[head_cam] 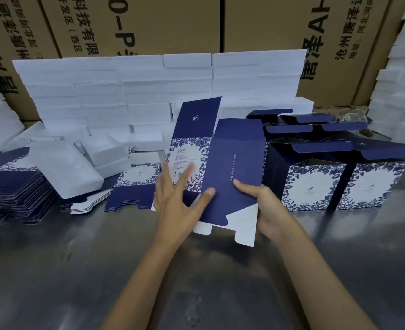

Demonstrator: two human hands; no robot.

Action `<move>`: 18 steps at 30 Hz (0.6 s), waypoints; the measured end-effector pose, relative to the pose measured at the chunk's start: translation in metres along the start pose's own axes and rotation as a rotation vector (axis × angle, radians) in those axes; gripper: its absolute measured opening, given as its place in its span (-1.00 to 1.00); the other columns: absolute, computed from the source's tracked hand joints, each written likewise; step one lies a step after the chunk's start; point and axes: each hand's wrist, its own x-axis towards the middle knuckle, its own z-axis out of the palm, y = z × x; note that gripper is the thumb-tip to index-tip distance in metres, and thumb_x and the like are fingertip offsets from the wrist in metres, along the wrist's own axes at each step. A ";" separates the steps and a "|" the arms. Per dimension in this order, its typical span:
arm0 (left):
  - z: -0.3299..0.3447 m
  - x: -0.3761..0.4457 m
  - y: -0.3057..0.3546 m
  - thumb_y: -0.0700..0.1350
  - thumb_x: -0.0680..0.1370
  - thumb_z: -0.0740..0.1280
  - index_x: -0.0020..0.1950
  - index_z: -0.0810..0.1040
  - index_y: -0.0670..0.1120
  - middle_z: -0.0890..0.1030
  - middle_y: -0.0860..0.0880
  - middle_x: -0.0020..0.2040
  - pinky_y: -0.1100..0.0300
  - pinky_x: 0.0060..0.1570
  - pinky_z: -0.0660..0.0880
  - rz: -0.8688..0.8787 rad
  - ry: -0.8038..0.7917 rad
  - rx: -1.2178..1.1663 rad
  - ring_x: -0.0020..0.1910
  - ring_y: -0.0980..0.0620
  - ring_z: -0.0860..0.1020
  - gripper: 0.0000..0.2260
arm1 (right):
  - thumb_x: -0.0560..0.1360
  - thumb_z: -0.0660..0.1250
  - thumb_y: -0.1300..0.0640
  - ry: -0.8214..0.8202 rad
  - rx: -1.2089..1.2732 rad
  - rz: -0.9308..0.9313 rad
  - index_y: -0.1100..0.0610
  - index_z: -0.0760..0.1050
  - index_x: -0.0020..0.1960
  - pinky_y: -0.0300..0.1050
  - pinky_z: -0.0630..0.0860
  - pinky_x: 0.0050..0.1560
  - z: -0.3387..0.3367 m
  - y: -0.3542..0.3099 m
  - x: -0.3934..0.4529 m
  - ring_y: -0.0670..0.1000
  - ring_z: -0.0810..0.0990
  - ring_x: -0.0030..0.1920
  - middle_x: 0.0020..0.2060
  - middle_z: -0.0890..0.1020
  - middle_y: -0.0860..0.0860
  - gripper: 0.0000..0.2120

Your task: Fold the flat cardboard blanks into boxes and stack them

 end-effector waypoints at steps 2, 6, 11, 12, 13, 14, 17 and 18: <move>-0.010 0.007 -0.006 0.29 0.44 0.41 0.57 0.12 0.28 -0.03 0.17 0.62 -0.02 0.51 0.01 -0.090 0.051 -0.065 0.58 0.15 -0.03 -0.23 | 0.45 0.45 0.18 -0.004 -0.039 -0.005 0.20 0.60 0.26 -0.03 0.68 -0.18 -0.008 -0.003 -0.001 0.15 0.75 0.01 0.10 0.73 0.14 -0.62; -0.033 0.019 -0.016 0.12 0.43 0.52 0.49 0.36 0.15 0.53 0.21 0.34 0.16 0.30 0.42 -0.309 -0.040 -0.376 0.32 0.20 0.48 -0.33 | 0.36 0.47 0.16 -0.029 -0.098 0.008 0.14 0.72 0.08 -0.04 0.69 -0.17 -0.024 -0.009 -0.004 0.11 0.76 -0.05 0.04 0.75 0.10 -0.70; -0.046 0.021 -0.027 -0.09 0.45 0.53 0.24 0.59 0.02 0.69 0.06 0.14 0.09 0.14 0.55 -0.328 -0.223 -0.644 0.13 0.05 0.66 -0.63 | 0.41 0.51 0.15 -0.058 -0.181 0.006 0.09 0.75 0.01 -0.06 0.69 -0.10 -0.034 -0.011 -0.007 0.10 0.75 0.01 0.09 0.74 0.10 -0.81; -0.047 0.021 -0.028 -0.11 0.46 0.52 0.20 0.60 0.09 0.70 0.10 0.13 0.18 0.05 0.58 -0.308 -0.224 -0.642 0.11 0.09 0.66 -0.67 | 0.43 0.49 0.13 -0.037 -0.186 -0.021 0.10 0.73 0.07 -0.07 0.68 -0.09 -0.034 -0.011 -0.006 0.09 0.75 0.03 0.11 0.73 0.10 -0.78; -0.047 0.020 -0.027 -0.12 0.47 0.51 0.12 0.63 0.18 0.70 0.17 0.09 0.29 -0.05 0.58 -0.297 -0.230 -0.641 0.08 0.14 0.67 -0.71 | 0.47 0.46 0.13 -0.007 -0.189 -0.056 0.10 0.70 0.14 -0.08 0.68 -0.09 -0.034 -0.010 -0.005 0.08 0.74 0.05 0.12 0.73 0.09 -0.75; -0.046 0.021 -0.027 -0.14 0.48 0.50 0.02 0.64 0.27 0.70 0.22 0.05 0.36 -0.11 0.57 -0.297 -0.242 -0.645 0.05 0.19 0.67 -0.71 | 0.53 0.42 0.15 0.024 -0.191 -0.085 0.10 0.65 0.21 -0.09 0.67 -0.07 -0.034 -0.010 -0.003 0.07 0.73 0.08 0.14 0.73 0.07 -0.74; -0.043 0.020 -0.026 -0.10 0.47 0.51 0.11 0.64 0.17 0.72 0.11 0.06 0.23 -0.11 0.60 -0.339 -0.246 -0.666 0.00 0.11 0.70 -0.73 | 0.61 0.34 0.20 0.063 -0.195 -0.100 0.06 0.59 0.27 -0.06 0.67 -0.04 -0.038 -0.010 -0.003 0.06 0.72 0.11 0.15 0.72 0.03 -0.75; -0.042 0.019 -0.024 -0.03 0.45 0.52 0.18 0.61 0.10 0.72 0.06 0.05 0.17 -0.12 0.61 -0.363 -0.230 -0.678 -0.04 0.08 0.71 -0.69 | 0.61 0.34 0.21 0.052 -0.209 -0.088 0.06 0.60 0.27 -0.07 0.67 -0.04 -0.039 -0.010 -0.003 0.06 0.72 0.11 0.15 0.72 0.03 -0.75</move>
